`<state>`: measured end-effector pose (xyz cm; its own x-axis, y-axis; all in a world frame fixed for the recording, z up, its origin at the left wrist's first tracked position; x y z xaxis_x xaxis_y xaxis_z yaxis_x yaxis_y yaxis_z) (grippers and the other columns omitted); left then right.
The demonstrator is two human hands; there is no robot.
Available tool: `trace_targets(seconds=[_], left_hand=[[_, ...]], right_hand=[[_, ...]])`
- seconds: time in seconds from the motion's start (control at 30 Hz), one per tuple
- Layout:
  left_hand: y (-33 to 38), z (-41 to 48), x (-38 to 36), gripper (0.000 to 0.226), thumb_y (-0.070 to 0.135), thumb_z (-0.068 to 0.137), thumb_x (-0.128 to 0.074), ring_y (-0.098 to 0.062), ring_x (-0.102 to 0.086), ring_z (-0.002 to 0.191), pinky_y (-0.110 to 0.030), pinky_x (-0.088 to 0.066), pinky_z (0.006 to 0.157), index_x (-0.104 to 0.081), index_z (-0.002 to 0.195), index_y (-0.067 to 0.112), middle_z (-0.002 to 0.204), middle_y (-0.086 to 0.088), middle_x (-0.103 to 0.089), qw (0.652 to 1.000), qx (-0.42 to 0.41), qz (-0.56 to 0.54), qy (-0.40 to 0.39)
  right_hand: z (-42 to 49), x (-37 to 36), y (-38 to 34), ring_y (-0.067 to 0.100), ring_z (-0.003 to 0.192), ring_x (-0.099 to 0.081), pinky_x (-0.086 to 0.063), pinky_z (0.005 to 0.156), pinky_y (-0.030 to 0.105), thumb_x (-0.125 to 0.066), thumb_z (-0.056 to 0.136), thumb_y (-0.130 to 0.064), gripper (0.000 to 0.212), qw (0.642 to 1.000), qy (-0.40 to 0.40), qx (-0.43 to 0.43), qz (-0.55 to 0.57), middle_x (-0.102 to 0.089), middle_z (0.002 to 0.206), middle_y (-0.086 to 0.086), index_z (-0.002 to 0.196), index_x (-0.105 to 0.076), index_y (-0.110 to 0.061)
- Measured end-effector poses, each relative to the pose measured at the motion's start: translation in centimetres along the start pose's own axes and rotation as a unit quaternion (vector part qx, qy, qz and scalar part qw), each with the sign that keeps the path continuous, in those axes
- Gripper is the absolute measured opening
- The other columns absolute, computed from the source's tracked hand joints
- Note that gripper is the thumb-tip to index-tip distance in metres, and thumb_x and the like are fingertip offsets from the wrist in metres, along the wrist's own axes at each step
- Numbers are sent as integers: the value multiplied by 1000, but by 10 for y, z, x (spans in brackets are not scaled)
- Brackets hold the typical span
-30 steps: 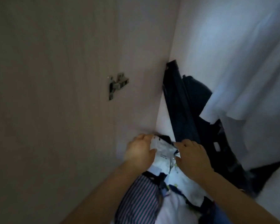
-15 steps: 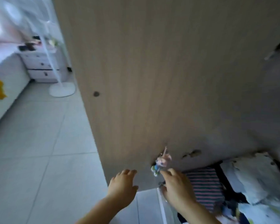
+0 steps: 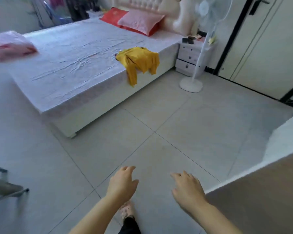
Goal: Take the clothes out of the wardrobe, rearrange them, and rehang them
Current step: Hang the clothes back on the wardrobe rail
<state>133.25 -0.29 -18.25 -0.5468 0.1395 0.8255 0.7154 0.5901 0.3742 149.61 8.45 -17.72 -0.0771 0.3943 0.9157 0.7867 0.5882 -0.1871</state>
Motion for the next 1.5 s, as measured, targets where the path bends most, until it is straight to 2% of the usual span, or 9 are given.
trace_targets(seconds=[0.2,0.53,0.87,1.17,1.4,1.5], left_hand=[[-81,67,63,51,35,95,-45,-16,-37,130,-31,-33,106,-30,142,24,145,3,-35,995,64,-66,40],[-145,204,181,52,35,94,-47,-16,-36,130,-31,-31,105,-30,142,26,145,4,-34,993,72,-74,60],[-148,380,265,50,37,94,-45,-16,-39,127,-29,-32,102,-30,141,27,144,6,-33,994,66,-55,62],[-120,567,380,51,33,93,-47,-18,-39,127,-28,-32,102,-30,141,28,143,4,-35,992,76,-52,81],[-128,705,442,51,35,93,-48,-16,-38,128,-28,-35,102,-31,140,27,144,4,-35,994,74,-58,61],[-135,780,470,49,35,93,-48,-18,-43,123,-31,-40,98,-33,138,26,140,3,-38,995,62,-62,45]], right_hand=[[112,25,-73,20,124,-39,-33,100,31,-43,95,-32,47,998,-24,53,-22,-42,134,-3,141,-32,-27],[282,101,-145,18,124,-39,-32,100,29,-43,95,-33,48,997,2,57,-45,-43,133,-3,141,-32,-25],[475,165,-160,18,125,-39,-30,104,29,-43,95,-35,49,996,8,73,-51,-42,134,-3,142,-31,-25],[681,265,-173,17,125,-38,-29,105,28,-43,96,-33,49,993,5,112,-28,-41,136,-2,142,-31,-24],[826,312,-186,17,125,-38,-29,104,28,-44,96,-33,50,993,-8,113,-27,-41,135,-2,143,-31,-25],[898,324,-192,18,125,-37,-29,104,29,-44,95,-34,49,994,-17,102,-39,-40,135,-2,142,-31,-26]])
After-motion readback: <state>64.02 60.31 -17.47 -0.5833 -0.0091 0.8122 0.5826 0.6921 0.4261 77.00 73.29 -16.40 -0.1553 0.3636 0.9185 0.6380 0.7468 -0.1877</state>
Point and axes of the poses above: each hand's wrist, its own z-axis towards the middle knuckle, its own x-axis out of the back of the hand, y = z × x, the point moved 10 cm from there along z, towards the middle knuckle
